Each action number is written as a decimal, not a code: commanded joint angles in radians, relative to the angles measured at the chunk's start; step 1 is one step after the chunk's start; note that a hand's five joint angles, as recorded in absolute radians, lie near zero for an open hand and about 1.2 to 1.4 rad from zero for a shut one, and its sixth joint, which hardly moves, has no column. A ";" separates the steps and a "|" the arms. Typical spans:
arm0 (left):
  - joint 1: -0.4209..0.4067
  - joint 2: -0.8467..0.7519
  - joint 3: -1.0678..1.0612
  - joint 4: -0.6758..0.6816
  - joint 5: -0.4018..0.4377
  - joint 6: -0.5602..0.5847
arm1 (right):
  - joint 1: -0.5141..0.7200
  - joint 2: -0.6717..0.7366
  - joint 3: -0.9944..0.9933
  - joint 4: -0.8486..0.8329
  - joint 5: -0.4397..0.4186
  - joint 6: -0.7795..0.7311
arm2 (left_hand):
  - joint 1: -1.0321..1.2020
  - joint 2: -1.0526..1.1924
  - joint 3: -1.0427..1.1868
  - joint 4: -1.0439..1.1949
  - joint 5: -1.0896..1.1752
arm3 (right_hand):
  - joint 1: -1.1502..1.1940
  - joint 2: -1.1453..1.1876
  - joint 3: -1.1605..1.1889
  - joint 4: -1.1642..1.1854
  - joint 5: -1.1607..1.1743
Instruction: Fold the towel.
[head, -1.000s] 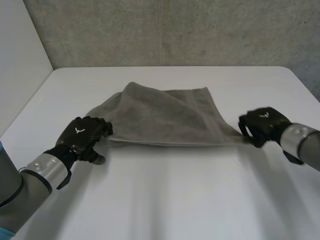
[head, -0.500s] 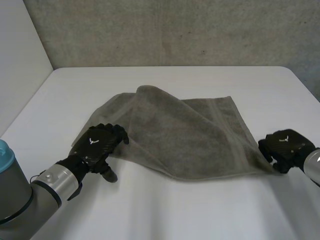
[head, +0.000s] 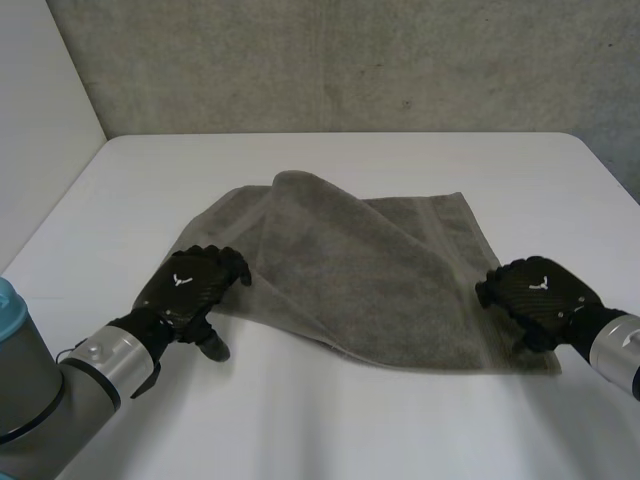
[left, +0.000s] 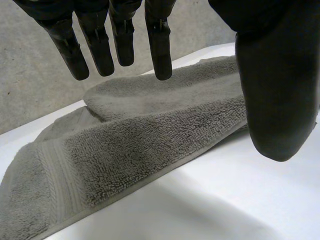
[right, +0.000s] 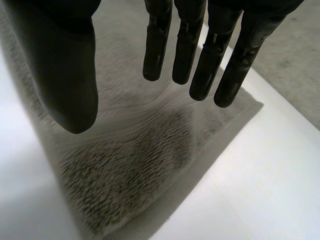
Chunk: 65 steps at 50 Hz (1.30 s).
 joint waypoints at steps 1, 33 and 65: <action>0.005 -0.014 0.007 0.003 -0.001 0.000 | -0.016 0.056 0.014 -0.001 0.004 -0.133 | -0.061 -0.061 -0.072 -0.069 -0.022 | -0.030 -0.059 -0.037 -0.042 -0.004; 0.005 -0.023 0.005 0.001 0.003 -0.002 | -0.077 0.172 -0.001 -0.033 -0.007 -0.175 | -0.069 -0.070 -0.080 -0.078 -0.031 | -0.085 -0.115 -0.093 -0.098 -0.060; 0.005 -0.022 0.002 0.000 0.007 -0.003 | 0.007 0.211 -0.042 -0.174 0.070 -0.058 | -0.072 -0.073 -0.083 -0.081 -0.033 | 0.079 0.049 0.071 0.066 0.105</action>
